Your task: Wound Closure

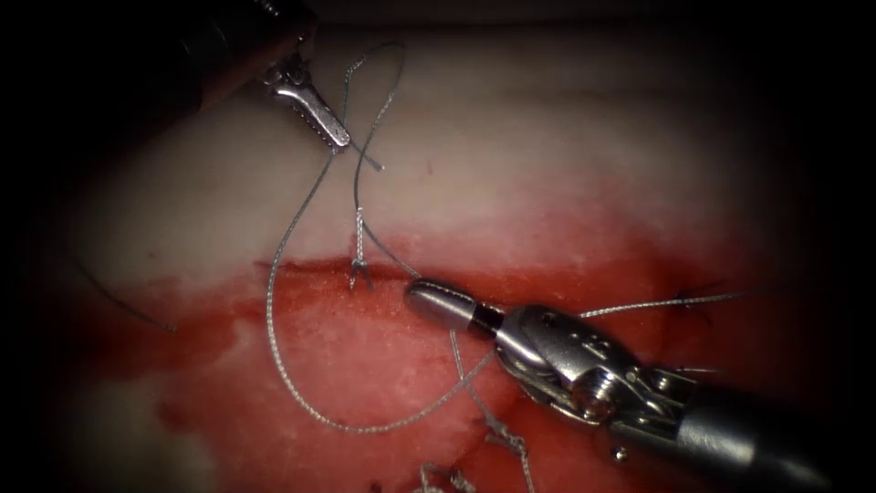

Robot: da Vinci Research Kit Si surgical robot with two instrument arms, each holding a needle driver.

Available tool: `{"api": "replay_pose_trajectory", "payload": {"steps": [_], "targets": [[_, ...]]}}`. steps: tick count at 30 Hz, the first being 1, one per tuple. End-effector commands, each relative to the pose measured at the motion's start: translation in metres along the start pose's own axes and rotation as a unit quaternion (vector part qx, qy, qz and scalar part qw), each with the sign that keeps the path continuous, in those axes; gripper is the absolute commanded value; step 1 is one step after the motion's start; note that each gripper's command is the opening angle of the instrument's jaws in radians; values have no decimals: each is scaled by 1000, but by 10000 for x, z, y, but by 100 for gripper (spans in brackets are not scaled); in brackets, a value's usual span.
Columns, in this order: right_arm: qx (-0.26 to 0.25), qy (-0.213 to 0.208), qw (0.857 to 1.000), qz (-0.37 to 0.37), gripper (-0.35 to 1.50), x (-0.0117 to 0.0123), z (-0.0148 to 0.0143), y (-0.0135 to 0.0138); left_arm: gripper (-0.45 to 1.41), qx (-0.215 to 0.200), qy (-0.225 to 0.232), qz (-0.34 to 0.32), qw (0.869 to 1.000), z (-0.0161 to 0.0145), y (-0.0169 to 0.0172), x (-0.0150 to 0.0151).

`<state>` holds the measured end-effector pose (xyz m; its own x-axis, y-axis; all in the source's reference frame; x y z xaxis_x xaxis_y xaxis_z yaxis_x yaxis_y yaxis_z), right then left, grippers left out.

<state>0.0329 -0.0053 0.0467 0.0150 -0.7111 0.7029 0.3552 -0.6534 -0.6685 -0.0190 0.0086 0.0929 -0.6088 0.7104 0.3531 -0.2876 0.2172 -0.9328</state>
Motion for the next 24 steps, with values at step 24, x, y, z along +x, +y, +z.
{"api": "replay_pose_trajectory", "payload": {"steps": [24], "targets": [[11,146,988,-55,-35,5,9,3,-45,30,-8,9,999,-7,25,1]]}}
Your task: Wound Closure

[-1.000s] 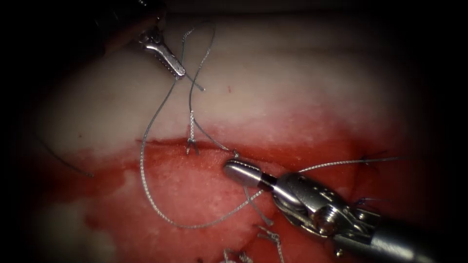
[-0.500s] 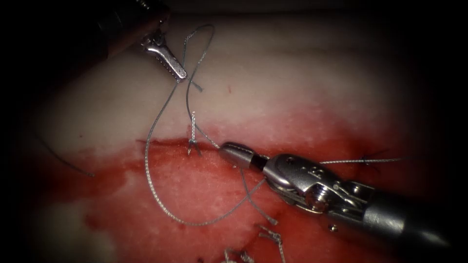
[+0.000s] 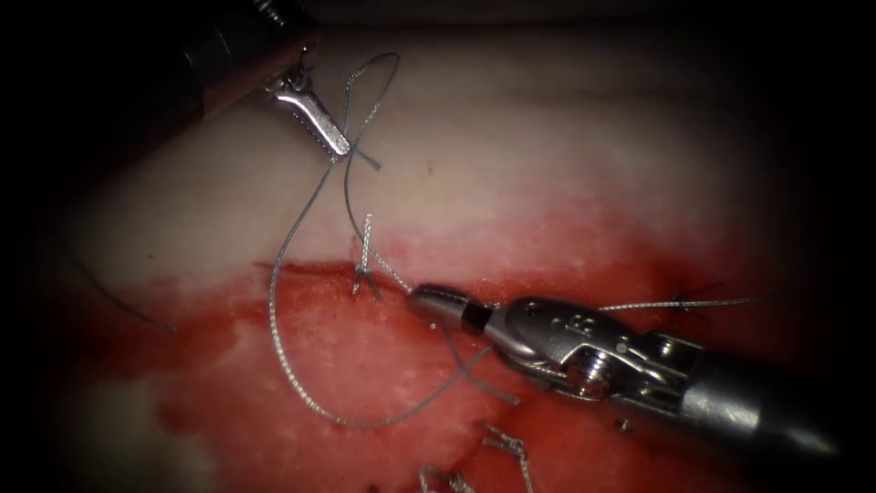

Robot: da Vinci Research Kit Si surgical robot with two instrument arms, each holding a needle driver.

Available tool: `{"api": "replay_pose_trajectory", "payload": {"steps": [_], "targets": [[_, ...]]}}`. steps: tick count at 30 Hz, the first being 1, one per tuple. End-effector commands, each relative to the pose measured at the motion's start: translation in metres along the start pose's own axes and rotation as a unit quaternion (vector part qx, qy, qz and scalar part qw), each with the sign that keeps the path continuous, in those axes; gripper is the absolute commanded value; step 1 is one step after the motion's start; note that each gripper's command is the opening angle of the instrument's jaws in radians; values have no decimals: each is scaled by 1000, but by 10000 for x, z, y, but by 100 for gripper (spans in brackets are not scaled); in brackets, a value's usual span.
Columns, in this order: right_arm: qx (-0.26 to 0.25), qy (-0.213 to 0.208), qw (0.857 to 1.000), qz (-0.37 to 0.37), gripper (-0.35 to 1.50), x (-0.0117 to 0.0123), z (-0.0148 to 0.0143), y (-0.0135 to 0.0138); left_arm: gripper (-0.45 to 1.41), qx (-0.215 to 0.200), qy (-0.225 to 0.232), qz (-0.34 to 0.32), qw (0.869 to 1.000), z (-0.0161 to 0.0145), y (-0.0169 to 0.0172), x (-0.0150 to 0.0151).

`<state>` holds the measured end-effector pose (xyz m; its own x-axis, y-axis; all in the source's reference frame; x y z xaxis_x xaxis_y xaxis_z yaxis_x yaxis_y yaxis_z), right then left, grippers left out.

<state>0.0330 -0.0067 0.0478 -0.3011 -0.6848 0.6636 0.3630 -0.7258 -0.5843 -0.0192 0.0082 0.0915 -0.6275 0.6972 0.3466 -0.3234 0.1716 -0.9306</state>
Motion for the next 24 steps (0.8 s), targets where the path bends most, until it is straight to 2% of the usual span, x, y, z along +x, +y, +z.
{"api": "replay_pose_trajectory", "payload": {"steps": [1,4,6,7,8,10,11,14,17,18,19,20,22,24], "targets": [[-1,-4,1000,-1,-35,-15,5,-1,-45,1,3,4,1000,-11,12,7],[-8,-1,1000,-6,-35,-16,4,-1,-45,4,2,4,1000,-11,14,6],[-58,17,998,-7,-35,-16,4,-1,-45,8,1,2,1000,-11,14,6],[-111,44,993,-22,-35,-17,5,-3,-45,10,-1,-1,1000,-11,15,6],[-129,55,990,-31,-35,-17,6,-4,-45,11,-2,-3,1000,-11,15,6],[-134,56,989,-37,-35,-17,6,-5,-45,12,-2,-3,1000,-11,15,6],[-114,53,991,-49,-35,-17,5,-5,-45,14,-3,-3,1000,-11,16,5],[-77,19,996,-51,-35,-23,0,-5,-45,17,-4,-2,1000,-10,17,5],[-15,-49,995,-84,-35,-38,-12,-6,-45,5,0,-3,1000,-11,18,6],[16,-77,992,-99,-35,-43,-17,-6,-45,-1,3,-4,1000,-12,18,6],[16,-77,992,-99,-35,-43,-17,-6,-45,-1,3,-4,1000,-12,18,6],[72,-126,984,-107,-35,-57,-30,-6,-45,0,3,-4,1000,-14,18,7],[82,-142,981,-107,-35,-64,-38,-7,-45,-5,5,-5,1000,-15,18,7],[95,-197,972,-87,-35,-84,-65,-8,-45,-10,7,-5,1000,-16,17,7]]}}
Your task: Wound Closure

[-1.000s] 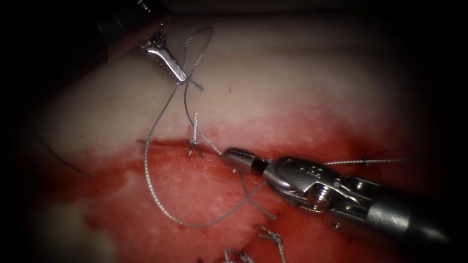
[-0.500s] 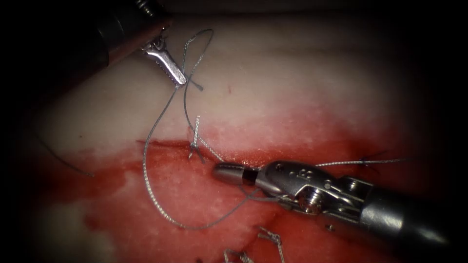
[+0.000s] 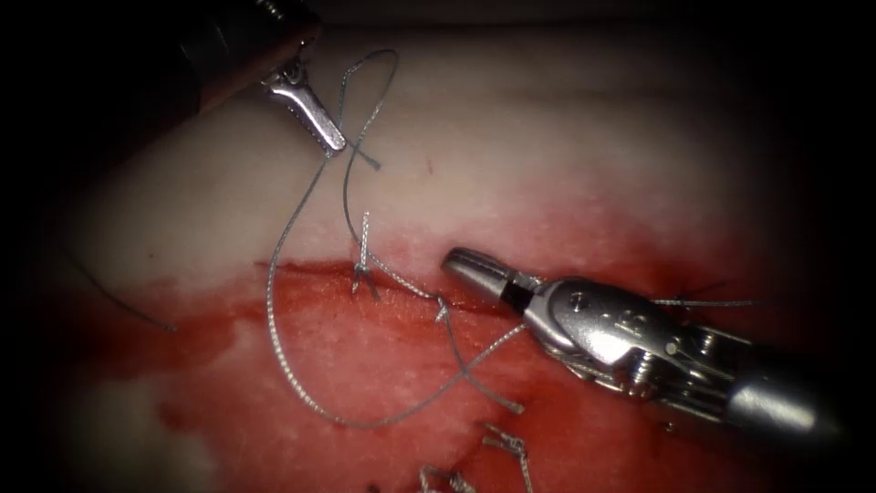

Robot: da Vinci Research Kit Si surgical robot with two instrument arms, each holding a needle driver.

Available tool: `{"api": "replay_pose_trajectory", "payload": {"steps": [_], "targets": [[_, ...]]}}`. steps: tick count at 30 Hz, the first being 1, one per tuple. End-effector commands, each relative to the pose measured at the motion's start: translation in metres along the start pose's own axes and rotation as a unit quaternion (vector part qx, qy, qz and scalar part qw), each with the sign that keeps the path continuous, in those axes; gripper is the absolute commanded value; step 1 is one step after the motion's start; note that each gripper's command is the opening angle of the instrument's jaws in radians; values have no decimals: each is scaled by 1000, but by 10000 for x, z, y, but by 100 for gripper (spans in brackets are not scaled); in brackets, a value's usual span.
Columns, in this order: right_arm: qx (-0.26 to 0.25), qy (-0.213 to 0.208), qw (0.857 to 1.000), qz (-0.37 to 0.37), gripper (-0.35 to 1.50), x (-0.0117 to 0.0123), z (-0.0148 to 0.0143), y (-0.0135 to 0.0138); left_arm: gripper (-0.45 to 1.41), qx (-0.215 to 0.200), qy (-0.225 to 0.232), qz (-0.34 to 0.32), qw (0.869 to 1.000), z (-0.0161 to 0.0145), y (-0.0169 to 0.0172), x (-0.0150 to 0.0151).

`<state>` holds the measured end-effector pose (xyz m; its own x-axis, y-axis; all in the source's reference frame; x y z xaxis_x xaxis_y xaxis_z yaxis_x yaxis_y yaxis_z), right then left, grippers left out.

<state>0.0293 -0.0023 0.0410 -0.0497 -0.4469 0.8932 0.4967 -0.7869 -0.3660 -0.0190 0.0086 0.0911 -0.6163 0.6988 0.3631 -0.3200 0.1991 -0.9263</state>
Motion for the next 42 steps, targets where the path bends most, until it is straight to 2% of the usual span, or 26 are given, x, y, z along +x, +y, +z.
{"api": "replay_pose_trajectory", "payload": {"steps": [1,3,5,6,8,9,10,11,12,13,14,15,16,19,20,23,25,26,30,33,35,37,40,42], "targets": [[17,-19,1000,9,-35,-23,0,-9,-45,0,3,4,1000,-11,13,7],[49,-20,998,17,-35,-33,-10,-18,-45,0,3,4,1000,-11,13,7],[64,23,997,36,-35,-36,-19,-32,-45,-3,4,1,1000,-11,13,7],[27,61,995,77,-35,-29,-17,-36,-45,-11,10,25,1000,-10,13,8],[-28,82,985,150,-35,-19,-15,-36,-45,-24,18,46,998,-7,13,9],[-46,84,974,205,-35,-11,-13,-36,-45,-30,22,55,998,-6,13,11],[-46,84,974,205,-35,-11,-13,-36,-45,-30,22,55,998,-6,13,11],[-49,80,966,242,-35,0,-9,-35,-45,-18,21,75,997,-4,15,11],[-49,80,966,242,-35,0,-9,-35,-45,-18,21,75,997,-4,15,11],[-63,80,954,283,-35,13,-1,-34,-45,19,9,104,994,-2,19,5],[-75,81,949,296,-35,17,3,-33,-45,35,3,112,993,-1,21,2],[-96,84,935,330,-35,25,15,-29,-45,61,-7,133,989,2,28,-6],[-101,84,928,349,-35,29,25,-25,-45,78,-15,153,985,7,33,-13],[-104,81,919,371,-35,29,51,-17,-45,114,-35,190,974,17,42,-27],[-96,79,918,377,-35,28,57,-16,-45,114,-36,201,972,20,46,-30],[-105,52,915,385,-35,25,77,-15,-45,94,-26,214,972,25,66,-29],[-118,40,909,397,-35,23,78,-12,-45,84,-20,223,971,24,75,-26],[-120,33,906,404,-35,21,78,-10,-45,66,-11,228,971,29,83,-23],[-136,12,902,409,-35,14,78,-7,-45,32,4,244,969,43,98,-21],[-143,-7,900,412,-35,10,78,-8,-45,40,-3,263,964,54,111,-30],[-129,-23,900,416,-35,9,78,-9,-45,55,-15,276,959,64,116,-38],[-121,-49,904,406,-35,5,78,-13,-45,76,-30,293,953,75,119,-49],[-127,-83,899,411,-35,0,78,-16,-45,91,-44,305,947,88,120,-57],[-134,-121,891,416,-35,-7,77,-20,-45,111,-58,299,946,92,116,-56]]}}
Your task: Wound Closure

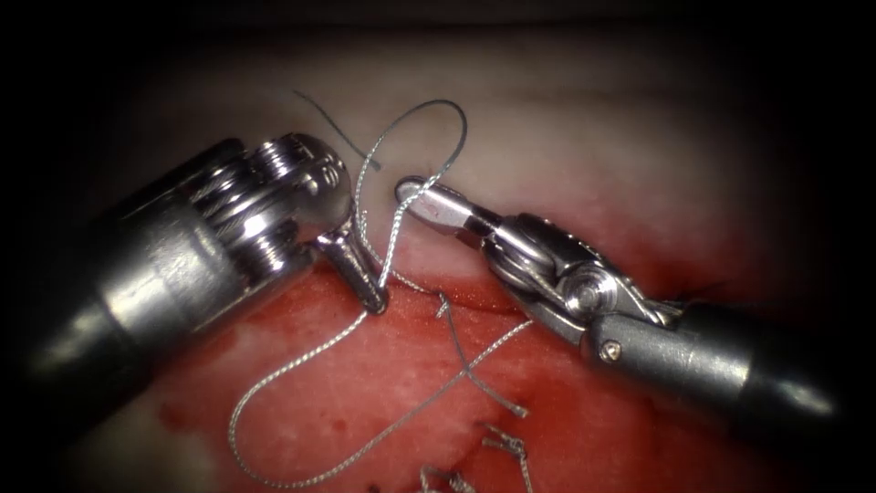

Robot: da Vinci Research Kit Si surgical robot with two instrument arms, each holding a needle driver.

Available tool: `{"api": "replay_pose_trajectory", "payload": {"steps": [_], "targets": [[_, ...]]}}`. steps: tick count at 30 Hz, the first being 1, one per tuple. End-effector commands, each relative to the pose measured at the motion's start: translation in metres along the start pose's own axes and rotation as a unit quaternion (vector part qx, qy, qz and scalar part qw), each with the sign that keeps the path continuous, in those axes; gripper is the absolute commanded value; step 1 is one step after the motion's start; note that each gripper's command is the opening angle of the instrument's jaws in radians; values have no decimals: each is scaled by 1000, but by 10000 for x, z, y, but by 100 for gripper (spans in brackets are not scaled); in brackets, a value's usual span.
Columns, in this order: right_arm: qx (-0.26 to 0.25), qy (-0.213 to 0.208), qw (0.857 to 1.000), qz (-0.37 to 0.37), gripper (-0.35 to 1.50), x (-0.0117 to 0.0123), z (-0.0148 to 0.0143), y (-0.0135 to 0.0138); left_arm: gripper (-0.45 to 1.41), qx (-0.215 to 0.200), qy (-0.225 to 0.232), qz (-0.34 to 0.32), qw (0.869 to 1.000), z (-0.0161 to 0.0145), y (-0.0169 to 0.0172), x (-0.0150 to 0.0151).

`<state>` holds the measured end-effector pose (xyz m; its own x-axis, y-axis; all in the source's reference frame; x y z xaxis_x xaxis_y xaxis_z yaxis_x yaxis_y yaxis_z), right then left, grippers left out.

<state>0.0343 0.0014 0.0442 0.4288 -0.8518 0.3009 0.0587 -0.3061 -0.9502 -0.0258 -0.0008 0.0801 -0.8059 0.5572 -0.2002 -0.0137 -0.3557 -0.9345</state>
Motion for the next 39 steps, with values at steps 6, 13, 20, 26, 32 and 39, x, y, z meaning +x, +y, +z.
{"api": "replay_pose_trajectory", "payload": {"steps": [6,13,20,26,32,39], "targets": [[-97,-64,993,31,-35,-24,19,13,-45,44,-48,-24,998,1,-17,-2],[-207,-84,970,92,-35,-22,36,20,-45,130,-150,-46,979,24,-56,-32],[-227,-64,965,117,-35,-15,51,29,-45,144,-165,-38,975,22,-61,-35],[-283,32,940,187,-35,-7,42,46,-45,118,-120,-104,980,-13,-97,-29],[-234,121,942,208,-35,-14,17,47,-45,65,-57,-127,988,-42,-109,-17],[-172,275,925,199,-35,8,-6,48,-45,-14,31,-112,993,-51,-143,-14]]}}
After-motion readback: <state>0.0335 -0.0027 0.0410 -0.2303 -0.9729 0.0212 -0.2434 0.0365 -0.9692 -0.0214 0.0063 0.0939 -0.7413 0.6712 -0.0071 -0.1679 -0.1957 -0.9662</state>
